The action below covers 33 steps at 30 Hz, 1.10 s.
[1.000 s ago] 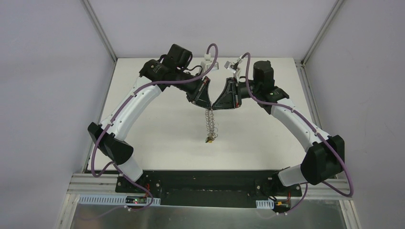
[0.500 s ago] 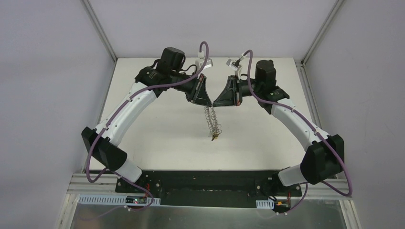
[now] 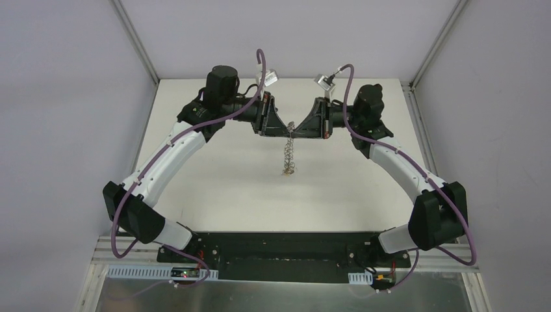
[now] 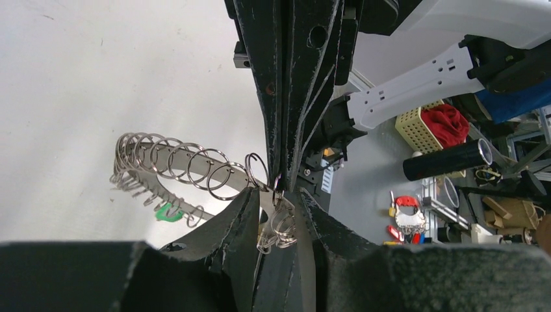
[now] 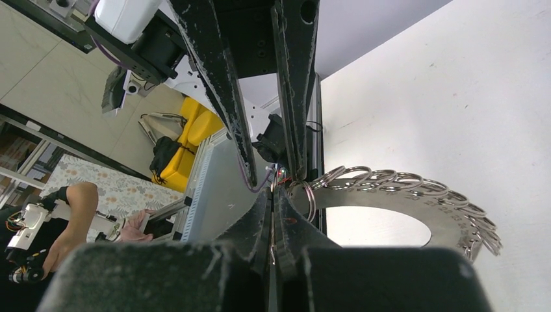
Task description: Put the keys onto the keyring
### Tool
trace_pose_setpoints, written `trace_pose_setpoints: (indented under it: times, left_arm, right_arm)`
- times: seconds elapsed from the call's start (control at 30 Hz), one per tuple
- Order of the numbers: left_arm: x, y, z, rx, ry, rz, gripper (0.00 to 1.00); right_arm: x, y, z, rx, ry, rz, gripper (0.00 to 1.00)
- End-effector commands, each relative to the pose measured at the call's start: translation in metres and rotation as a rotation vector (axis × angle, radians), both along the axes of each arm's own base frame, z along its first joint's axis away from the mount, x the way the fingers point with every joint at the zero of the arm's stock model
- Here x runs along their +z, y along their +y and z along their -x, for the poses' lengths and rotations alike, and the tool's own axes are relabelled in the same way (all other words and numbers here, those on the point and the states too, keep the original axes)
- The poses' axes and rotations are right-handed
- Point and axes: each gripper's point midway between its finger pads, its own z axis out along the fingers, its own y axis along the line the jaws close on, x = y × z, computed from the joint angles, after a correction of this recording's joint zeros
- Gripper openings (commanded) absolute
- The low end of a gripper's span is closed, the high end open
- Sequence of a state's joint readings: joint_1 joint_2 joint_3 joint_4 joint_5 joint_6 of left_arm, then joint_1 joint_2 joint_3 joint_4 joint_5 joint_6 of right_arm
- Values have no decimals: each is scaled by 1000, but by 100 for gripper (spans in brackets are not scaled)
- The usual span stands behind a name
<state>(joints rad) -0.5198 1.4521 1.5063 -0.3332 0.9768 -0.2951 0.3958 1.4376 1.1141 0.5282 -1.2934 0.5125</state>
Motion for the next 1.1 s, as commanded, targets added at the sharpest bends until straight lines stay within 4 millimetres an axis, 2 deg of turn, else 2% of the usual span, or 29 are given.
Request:
trace_pose_setpoints:
  times: [0.0,0.2,0.8,1.07]
  left_arm:
    - [19,-2,2,-23,-45,54,27]
    - [16,-3,5,-38,-26,62,20]
    - [15,-7,5,-49,4,89,9]
    - [14,-7,6,-49,11,97,13]
  right_arm:
    - [15,-3,-1,-9,-62,-39,0]
    - [13,-4,-6,-27,-55,-39,0]
    - [12,-4,-11,-47,-39,-40,0]
    - [10,-4,-14,-56,-36,-40,0]
